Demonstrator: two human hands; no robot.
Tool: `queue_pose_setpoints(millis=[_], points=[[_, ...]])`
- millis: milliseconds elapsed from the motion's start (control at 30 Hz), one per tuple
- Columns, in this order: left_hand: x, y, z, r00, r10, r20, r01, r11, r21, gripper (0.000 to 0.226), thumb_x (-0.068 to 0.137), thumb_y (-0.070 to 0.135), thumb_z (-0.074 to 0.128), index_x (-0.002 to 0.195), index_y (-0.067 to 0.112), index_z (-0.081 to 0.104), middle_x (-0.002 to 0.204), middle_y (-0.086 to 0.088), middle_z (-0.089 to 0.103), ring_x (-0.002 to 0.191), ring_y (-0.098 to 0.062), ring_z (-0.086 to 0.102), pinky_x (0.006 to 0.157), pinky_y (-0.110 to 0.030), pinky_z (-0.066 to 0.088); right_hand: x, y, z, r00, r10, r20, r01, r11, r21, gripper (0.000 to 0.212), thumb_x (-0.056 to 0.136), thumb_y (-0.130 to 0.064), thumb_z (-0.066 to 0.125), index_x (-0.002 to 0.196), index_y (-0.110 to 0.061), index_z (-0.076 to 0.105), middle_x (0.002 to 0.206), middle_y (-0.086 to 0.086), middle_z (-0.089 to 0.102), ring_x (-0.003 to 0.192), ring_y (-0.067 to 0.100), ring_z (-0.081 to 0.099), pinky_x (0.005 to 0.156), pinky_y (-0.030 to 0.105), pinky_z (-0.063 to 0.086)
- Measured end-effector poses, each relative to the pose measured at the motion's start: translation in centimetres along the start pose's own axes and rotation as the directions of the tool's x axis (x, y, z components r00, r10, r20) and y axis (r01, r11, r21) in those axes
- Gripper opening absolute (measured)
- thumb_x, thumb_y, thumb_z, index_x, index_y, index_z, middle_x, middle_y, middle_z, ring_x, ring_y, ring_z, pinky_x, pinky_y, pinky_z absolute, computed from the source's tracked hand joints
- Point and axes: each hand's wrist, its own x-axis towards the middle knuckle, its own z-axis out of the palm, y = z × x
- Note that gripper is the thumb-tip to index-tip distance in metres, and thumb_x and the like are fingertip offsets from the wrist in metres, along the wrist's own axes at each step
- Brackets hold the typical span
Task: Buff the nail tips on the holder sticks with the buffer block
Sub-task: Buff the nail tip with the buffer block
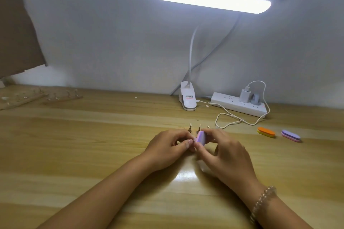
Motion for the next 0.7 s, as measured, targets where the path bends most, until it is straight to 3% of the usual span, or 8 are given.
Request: queue_pose_setpoints(millis=[100,200,300,367,467,533,633,700], points=[[0.0,0.01,0.04,1.0,0.028,-0.002,-0.028,0.999,-0.02,0.018,0.097,0.02,0.06,0.092,0.032,0.072,0.086,0.015,0.071,0.085,-0.01,0.063,0.075,-0.037,0.047,-0.03,0.16,-0.17,0.998,-0.014,-0.063,0.015,1.0,0.019,0.028,0.079,-0.039,0.075,0.102,-0.033,0.061,0.09,-0.025,0.057,0.072,-0.003,0.056,0.06,0.025,0.043],[0.1,-0.22,0.06,0.999,0.028,-0.03,-0.029,0.998,-0.052,0.021,0.096,0.014,0.061,0.091,0.031,0.073,0.084,0.017,0.069,0.082,-0.008,0.062,0.078,-0.038,0.049,-0.62,-0.5,-0.06,0.99,-0.136,0.027,0.138,0.988,-0.075,0.038,0.078,-0.041,0.073,0.113,-0.032,0.06,0.099,-0.017,0.058,0.063,0.008,0.056,0.051,0.028,0.045],[0.11,-0.23,0.09,0.999,0.009,-0.035,-0.013,0.995,-0.101,0.018,0.095,0.012,0.062,0.102,0.022,0.076,0.093,0.011,0.074,0.088,-0.011,0.068,0.078,-0.035,0.052,-0.39,-0.55,-0.26,0.995,-0.104,-0.004,0.103,0.991,-0.09,0.038,0.078,-0.037,0.074,0.113,-0.032,0.059,0.101,-0.015,0.058,0.074,0.016,0.065,0.053,0.032,0.049],[0.12,-0.28,0.09,0.999,0.033,-0.038,-0.035,0.998,-0.056,0.02,0.096,0.014,0.062,0.104,0.023,0.077,0.091,0.013,0.073,0.081,-0.008,0.063,0.077,-0.033,0.049,-0.37,-0.45,-0.27,0.996,-0.094,0.011,0.095,0.992,-0.088,0.036,0.078,-0.038,0.074,0.111,-0.033,0.059,0.1,-0.017,0.058,0.077,0.016,0.065,0.054,0.034,0.05],[0.19,-0.35,0.02,0.999,0.027,-0.042,-0.029,0.998,-0.056,0.02,0.096,0.015,0.062,0.105,0.022,0.078,0.097,0.01,0.075,0.094,-0.015,0.067,0.088,-0.041,0.051,-0.66,-0.58,-0.18,0.988,-0.124,0.094,0.132,0.987,-0.088,0.035,0.076,-0.045,0.07,0.108,-0.037,0.058,0.097,-0.018,0.058,0.076,0.014,0.062,0.058,0.033,0.051],[0.2,-0.34,0.06,0.999,0.018,-0.047,-0.021,0.998,-0.056,0.02,0.095,0.016,0.062,0.105,0.024,0.078,0.097,0.011,0.076,0.095,-0.016,0.068,0.093,-0.041,0.05,-0.55,-0.66,-0.2,0.992,-0.107,0.065,0.112,0.991,-0.078,0.036,0.077,-0.044,0.071,0.11,-0.036,0.059,0.099,-0.018,0.059,0.081,0.013,0.064,0.061,0.035,0.052],[0.21,-0.38,0.14,0.999,0.024,-0.044,-0.026,0.999,-0.042,0.021,0.094,0.017,0.064,0.103,0.029,0.079,0.088,0.016,0.074,0.078,-0.006,0.063,0.078,-0.03,0.048,-0.46,-0.65,-0.29,0.995,-0.096,0.02,0.098,0.99,-0.1,0.038,0.079,-0.04,0.073,0.115,-0.032,0.061,0.103,-0.016,0.06,0.085,0.017,0.065,0.059,0.035,0.052],[0.2,-0.39,0.13,0.998,0.028,-0.048,-0.03,0.999,-0.042,0.021,0.094,0.015,0.064,0.103,0.027,0.079,0.09,0.015,0.074,0.079,-0.006,0.062,0.078,-0.029,0.047,-0.72,-0.68,-0.24,0.99,-0.133,0.051,0.139,0.982,-0.127,0.039,0.078,-0.042,0.072,0.114,-0.032,0.061,0.101,-0.015,0.059,0.077,0.019,0.065,0.056,0.035,0.052]])
